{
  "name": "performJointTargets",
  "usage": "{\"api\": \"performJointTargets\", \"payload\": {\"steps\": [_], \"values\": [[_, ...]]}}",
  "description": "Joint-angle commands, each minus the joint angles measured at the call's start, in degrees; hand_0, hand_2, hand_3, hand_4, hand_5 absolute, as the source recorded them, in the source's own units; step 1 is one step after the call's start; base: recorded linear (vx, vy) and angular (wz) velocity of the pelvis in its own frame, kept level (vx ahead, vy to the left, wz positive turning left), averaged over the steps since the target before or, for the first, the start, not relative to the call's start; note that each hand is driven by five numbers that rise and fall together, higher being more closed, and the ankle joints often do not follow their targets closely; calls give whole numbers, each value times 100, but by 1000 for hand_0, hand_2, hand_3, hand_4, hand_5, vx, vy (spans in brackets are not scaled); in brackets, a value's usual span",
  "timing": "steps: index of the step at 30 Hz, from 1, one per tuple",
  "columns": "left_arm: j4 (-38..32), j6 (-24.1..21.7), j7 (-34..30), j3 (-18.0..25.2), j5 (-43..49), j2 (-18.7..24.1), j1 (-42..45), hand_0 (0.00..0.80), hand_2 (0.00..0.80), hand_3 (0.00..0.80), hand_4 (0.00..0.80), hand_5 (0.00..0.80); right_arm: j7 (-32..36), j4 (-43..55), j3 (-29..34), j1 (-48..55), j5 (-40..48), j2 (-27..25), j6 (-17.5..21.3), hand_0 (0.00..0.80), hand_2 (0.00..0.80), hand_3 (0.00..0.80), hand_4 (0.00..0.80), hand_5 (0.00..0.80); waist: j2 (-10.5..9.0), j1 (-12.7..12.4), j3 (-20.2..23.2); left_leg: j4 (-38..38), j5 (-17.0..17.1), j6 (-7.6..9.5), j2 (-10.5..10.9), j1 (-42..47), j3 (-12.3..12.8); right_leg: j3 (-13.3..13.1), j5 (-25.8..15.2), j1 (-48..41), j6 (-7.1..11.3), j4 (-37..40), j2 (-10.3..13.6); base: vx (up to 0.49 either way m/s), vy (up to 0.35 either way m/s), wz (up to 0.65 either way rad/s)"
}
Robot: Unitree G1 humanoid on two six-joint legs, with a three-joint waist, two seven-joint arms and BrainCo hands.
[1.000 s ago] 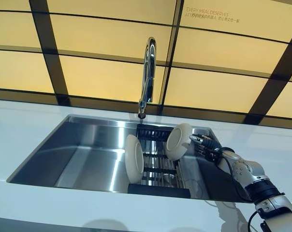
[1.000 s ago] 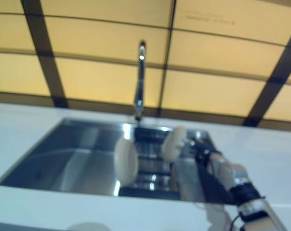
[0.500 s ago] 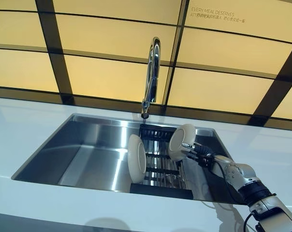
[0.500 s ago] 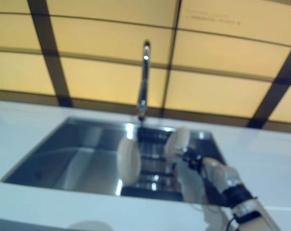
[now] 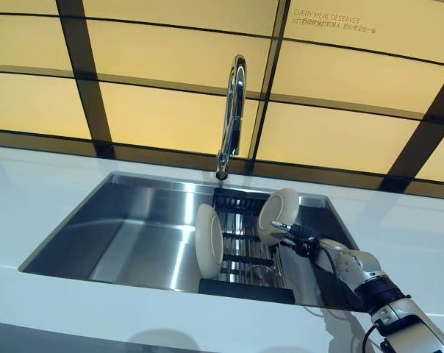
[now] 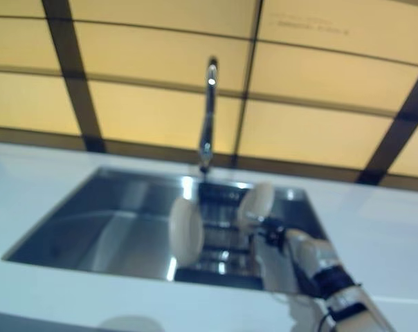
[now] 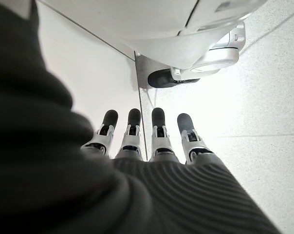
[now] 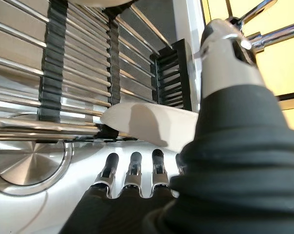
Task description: Take plates into dishwasher
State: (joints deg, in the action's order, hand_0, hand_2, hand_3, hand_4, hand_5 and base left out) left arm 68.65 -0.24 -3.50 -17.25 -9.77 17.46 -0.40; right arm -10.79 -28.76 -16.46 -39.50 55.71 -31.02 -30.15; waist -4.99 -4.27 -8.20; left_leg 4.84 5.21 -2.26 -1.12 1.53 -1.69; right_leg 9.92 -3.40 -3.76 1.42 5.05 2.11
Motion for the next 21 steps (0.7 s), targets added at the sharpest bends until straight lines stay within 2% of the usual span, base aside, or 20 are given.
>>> {"api": "performJointTargets", "payload": {"steps": [1, 21], "values": [[162, 40, -6, -289, -77, 80, -315, 0, 0, 0, 0, 0, -137, -208, -39, -848, -49, -28, 304, 0, 0, 0, 0, 0, -145, -229, -141, 5, -341, 253, 244, 99, 44, -29, 85, 16, 135, -219, 13, -2, 6, 5], [114, -11, -4, -387, -176, 139, -387, 0, 0, 0, 0, 0, -548, -941, 170, -1212, -154, -199, 561, 0, 0, 0, 0, 0, -115, -305, -330, -20, -352, 290, 261, 36, -38, -26, 72, 100, 142, -293, 36, -2, 0, 0]]}}
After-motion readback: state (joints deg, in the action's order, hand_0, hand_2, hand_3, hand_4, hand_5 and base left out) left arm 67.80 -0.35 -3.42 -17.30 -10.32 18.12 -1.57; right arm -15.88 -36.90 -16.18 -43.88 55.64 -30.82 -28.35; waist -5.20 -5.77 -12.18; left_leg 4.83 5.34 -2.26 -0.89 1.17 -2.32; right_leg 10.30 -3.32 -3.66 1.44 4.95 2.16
